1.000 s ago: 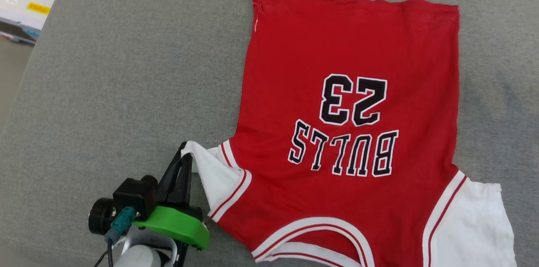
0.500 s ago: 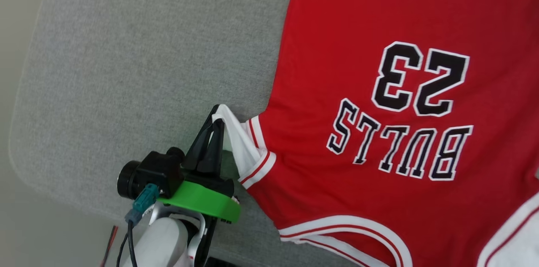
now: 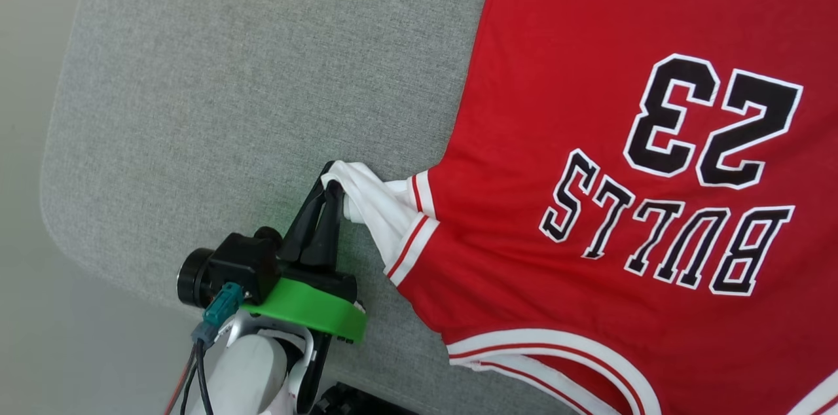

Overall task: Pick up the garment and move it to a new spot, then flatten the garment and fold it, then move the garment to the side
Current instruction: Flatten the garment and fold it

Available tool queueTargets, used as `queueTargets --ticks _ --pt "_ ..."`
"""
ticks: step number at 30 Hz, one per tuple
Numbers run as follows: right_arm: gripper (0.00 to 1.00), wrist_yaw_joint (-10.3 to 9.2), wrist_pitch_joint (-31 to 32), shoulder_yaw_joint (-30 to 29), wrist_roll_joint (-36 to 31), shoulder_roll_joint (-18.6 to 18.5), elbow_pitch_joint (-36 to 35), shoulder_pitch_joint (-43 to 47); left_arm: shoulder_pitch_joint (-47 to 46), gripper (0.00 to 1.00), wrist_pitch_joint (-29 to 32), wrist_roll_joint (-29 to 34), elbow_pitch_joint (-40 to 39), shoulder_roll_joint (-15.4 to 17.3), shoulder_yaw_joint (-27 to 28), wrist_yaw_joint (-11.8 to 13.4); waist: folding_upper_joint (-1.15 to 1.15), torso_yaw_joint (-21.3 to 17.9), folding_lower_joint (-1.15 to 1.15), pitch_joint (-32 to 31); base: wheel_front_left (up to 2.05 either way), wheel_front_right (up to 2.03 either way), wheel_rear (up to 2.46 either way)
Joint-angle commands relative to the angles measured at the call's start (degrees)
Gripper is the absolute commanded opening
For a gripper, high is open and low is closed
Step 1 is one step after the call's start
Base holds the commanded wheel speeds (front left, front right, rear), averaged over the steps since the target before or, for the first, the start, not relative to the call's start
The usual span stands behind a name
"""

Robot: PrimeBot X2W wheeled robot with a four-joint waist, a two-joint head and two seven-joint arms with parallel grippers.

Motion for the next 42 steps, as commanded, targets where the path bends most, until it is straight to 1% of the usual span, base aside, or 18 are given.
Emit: queueTargets --ticks 1,7,11,15,20,21,25,26,27,31,34,38,42 --pt "0.00 -0.03 0.55 1.49 0.36 0.94 2.86 5.32 0.67 0.00 -0.34 0.52 0.23 -0.48 0.62 -0.25 0.00 -1.48 0.00 -1.86 0.00 0.00 0.00" --pt "0.00 -0.03 -5.89 1.95 1.72 0.35 1.15 4.81 2.48 0.00 -0.34 1.74 1.02 -0.66 1.88 -0.62 0.00 -3.67 0.00 -7.34 0.00 0.00 0.00" --pt "0.00 -0.03 -10.22 2.88 4.58 -1.59 -0.61 6.62 4.33 0.00 -0.34 2.27 1.62 -0.18 2.58 -0.47 0.00 -5.40 0.00 -11.48 0.00 0.00 0.00" --pt "0.00 -0.03 -14.09 3.60 8.31 -3.97 -3.32 11.21 6.68 0.00 -0.34 2.42 2.14 0.62 3.32 0.06 0.00 -7.39 0.00 -15.76 0.00 0.00 0.00" --pt "0.00 -0.03 -17.57 2.92 12.01 -6.96 -9.46 21.36 9.81 0.00 -0.11 2.15 2.13 1.65 3.95 0.86 0.00 -9.88 0.00 -20.13 0.00 0.00 0.00" --pt "0.00 -0.03 -19.54 0.75 13.43 -8.24 -13.04 28.68 11.52 0.00 0.32 1.89 1.74 2.27 4.47 1.45 0.00 -11.32 0.00 -22.03 0.00 0.00 0.00" --pt "0.00 -0.03 -22.04 -3.62 13.78 -8.60 -16.83 40.13 13.66 0.00 0.86 1.48 1.09 3.17 5.24 2.15 0.00 -13.30 0.00 -24.18 0.00 0.00 0.00" --pt "0.00 -0.03 -22.90 -6.12 13.65 -7.84 -18.47 46.09 14.56 0.00 1.14 1.35 0.76 3.57 5.52 2.45 0.00 -14.15 0.00 -24.94 0.00 0.00 0.00" --pt "0.00 -0.03 -23.09 -7.38 13.47 -7.11 -19.40 49.34 15.00 0.00 1.27 1.26 0.56 3.77 5.68 2.62 0.00 -14.67 0.00 -25.29 0.00 0.00 0.00" --pt "0.00 -0.03 -23.06 -11.47 12.56 -3.58 -22.27 60.15 16.09 0.00 1.81 1.06 -0.15 4.36 5.91 2.96 0.00 -16.03 0.00 -26.06 0.00 0.00 0.00" --pt "0.00 -0.03 -23.17 -13.83 11.76 -0.13 -23.09 67.28 16.45 0.00 2.13 0.90 -0.58 4.70 6.07 3.18 0.00 -16.62 0.00 -26.19 0.00 0.00 0.00" --pt "0.00 -0.03 -23.31 -14.66 11.13 4.64 -21.65 74.09 16.51 0.00 2.42 0.77 -0.91 5.06 6.12 3.33 0.00 -16.97 0.00 -25.91 0.00 0.00 0.00" --pt "0.00 -0.03 -24.75 -14.18 9.85 8.23 -18.28 76.20 16.24 0.00 2.60 0.64 -0.99 5.26 6.00 3.37 0.00 -17.18 0.00 -25.47 0.00 0.00 0.00"
